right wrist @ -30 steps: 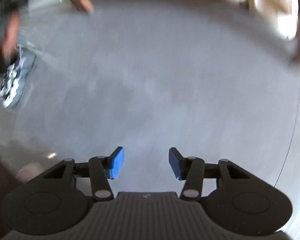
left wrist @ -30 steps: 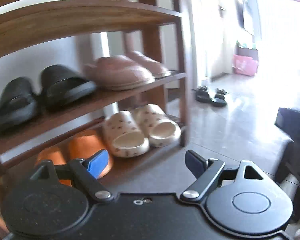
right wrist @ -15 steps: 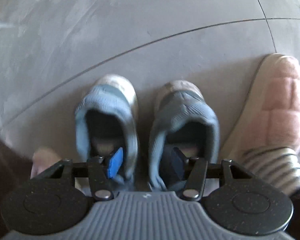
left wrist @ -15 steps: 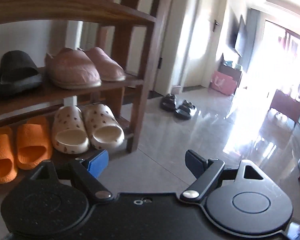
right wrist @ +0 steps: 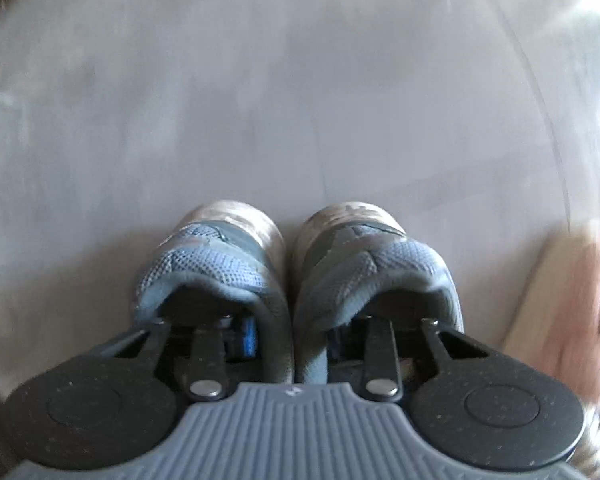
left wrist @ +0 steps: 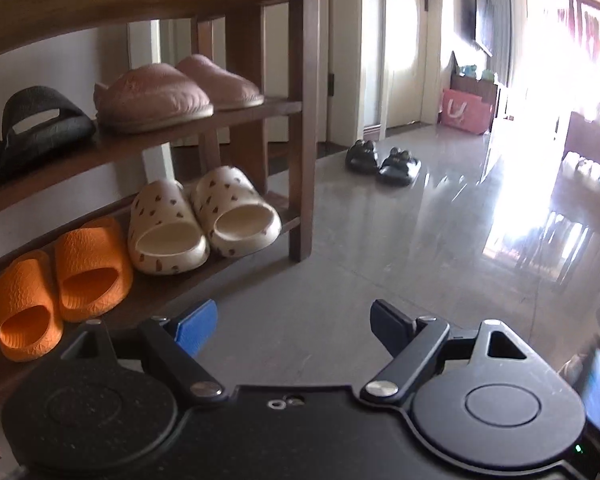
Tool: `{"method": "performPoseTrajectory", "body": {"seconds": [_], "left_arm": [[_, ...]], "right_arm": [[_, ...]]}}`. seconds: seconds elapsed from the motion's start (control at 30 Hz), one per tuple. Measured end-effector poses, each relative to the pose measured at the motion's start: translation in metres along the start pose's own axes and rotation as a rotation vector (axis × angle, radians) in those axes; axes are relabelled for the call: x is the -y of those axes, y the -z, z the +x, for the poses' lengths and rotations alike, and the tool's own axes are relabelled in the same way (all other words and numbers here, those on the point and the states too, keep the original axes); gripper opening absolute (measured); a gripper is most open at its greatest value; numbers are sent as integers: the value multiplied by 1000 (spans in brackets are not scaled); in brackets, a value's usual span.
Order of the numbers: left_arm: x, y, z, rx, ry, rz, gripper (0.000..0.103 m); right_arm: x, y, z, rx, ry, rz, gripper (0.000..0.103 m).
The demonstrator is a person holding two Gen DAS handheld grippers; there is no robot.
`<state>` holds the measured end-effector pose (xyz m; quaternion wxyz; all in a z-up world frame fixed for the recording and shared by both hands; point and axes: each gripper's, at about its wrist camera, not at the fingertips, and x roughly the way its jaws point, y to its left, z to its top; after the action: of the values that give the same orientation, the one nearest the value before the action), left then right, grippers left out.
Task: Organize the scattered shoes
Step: 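Lift the grey sneakers with the right gripper and carry toward the rack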
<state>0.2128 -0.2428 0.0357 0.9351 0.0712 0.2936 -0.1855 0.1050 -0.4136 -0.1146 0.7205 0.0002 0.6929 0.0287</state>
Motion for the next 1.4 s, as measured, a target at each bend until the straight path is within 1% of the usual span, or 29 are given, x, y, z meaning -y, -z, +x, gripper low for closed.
{"method": "performPoseTrajectory", "body": {"seconds": [0.03, 0.07, 0.1, 0.13, 0.23, 0.33, 0.37, 0.4, 0.43, 0.5, 0.53, 0.57, 0.63, 0.67, 0.7, 0.73, 0.77, 0.8, 0.93, 0.97, 1.1, 1.23, 1.3, 1.33, 1.4], "left_arm": [[-5, 0, 2, -2, -21, -11, 84], [-11, -1, 3, -5, -42, -22, 84], [-16, -1, 5, -7, -63, -33, 84], [-23, -1, 5, -5, -82, -42, 84], [-38, -3, 8, -8, -142, -73, 84], [-50, -1, 8, -8, -186, -93, 84], [-51, 0, 7, -10, -197, -91, 84], [-52, 1, 8, -15, -201, -88, 84], [-53, 2, 9, -21, -203, -87, 84], [-55, 3, 10, -40, -206, -91, 84], [-56, 4, 11, -49, -204, -92, 84], [-56, 4, 11, -52, -205, -88, 84], [-54, 4, 10, -52, -210, -82, 84], [-52, 5, 9, -49, -214, -79, 84], [-52, 4, 8, -47, -214, -80, 84], [-52, 3, 8, -45, -213, -81, 84], [-53, 3, 6, -44, -216, -81, 84], [-53, 3, 6, -43, -217, -81, 84], [-53, 4, 6, -40, -225, -72, 84], [-54, 2, 5, -32, -228, -73, 84], [-58, -9, -10, 57, -266, -92, 84], [-63, -20, -25, 146, -304, -111, 84], [-65, -24, -30, 181, -318, -121, 84], [-71, -30, -43, 258, -337, -139, 84], [-72, -39, -60, 348, -371, -154, 84]], "right_arm": [[-3, -19, -1, 50, 1, 13, 36], [-4, -29, -1, 73, 1, 21, 36], [-6, -52, 0, 123, 2, 46, 36], [-8, -67, 1, 154, 2, 63, 37], [-13, -96, 1, 212, -1, 98, 38], [-21, -104, 2, 244, 9, 82, 41], [-23, -102, 3, 259, 13, 74, 47], [-24, -100, 5, 274, 16, 67, 51], [-30, -96, 5, 295, 25, 60, 53], [-35, -80, 18, 333, 34, 34, 62], [-37, -74, 27, 356, 41, 26, 64], [-35, -76, 29, 376, 47, 32, 67], [-30, -71, 30, 412, 35, 74, 69], [-29, -69, 28, 426, 36, 79, 63], [-29, -65, 24, 469, 46, 76, 42], [-25, -62, 23, 502, 41, 78, 39], [-20, -59, 20, 513, 16, 89, 35], [-11, -54, 19, 535, -30, 116, 34], [-3, -45, 17, 599, -74, 115, 32], [-3, -43, 11, 633, -85, 114, 32], [-4, -37, -13, 772, -127, 105, 32], [-6, -44, -53, 934, -179, 86, 32], [-4, -45, -71, 990, -200, 90, 32], [-3, -51, -96, 1068, -215, 96, 32], [0, -56, -132, 1178, -234, 103, 32]]}}
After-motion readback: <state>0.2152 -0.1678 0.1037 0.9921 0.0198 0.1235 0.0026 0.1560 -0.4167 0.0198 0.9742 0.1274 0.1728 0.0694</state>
